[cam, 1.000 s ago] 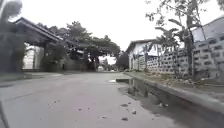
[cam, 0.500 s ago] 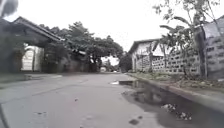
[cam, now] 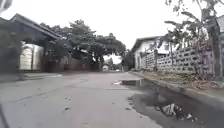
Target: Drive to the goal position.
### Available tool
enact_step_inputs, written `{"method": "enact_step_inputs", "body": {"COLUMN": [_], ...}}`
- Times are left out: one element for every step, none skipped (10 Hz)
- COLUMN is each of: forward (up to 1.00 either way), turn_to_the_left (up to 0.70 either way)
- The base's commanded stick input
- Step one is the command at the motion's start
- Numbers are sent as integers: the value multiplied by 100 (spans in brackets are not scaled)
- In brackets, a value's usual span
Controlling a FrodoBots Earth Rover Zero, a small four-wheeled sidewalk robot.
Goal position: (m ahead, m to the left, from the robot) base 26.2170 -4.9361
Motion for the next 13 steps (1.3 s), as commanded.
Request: {"method": "enact_step_inputs", "body": {"forward": [100,100,100,100,100,100,100,100,100,100,100,100,100], "turn_to_the_left": [0,0,0,0,0,0,0,0,0,0,0,0,-3]}}
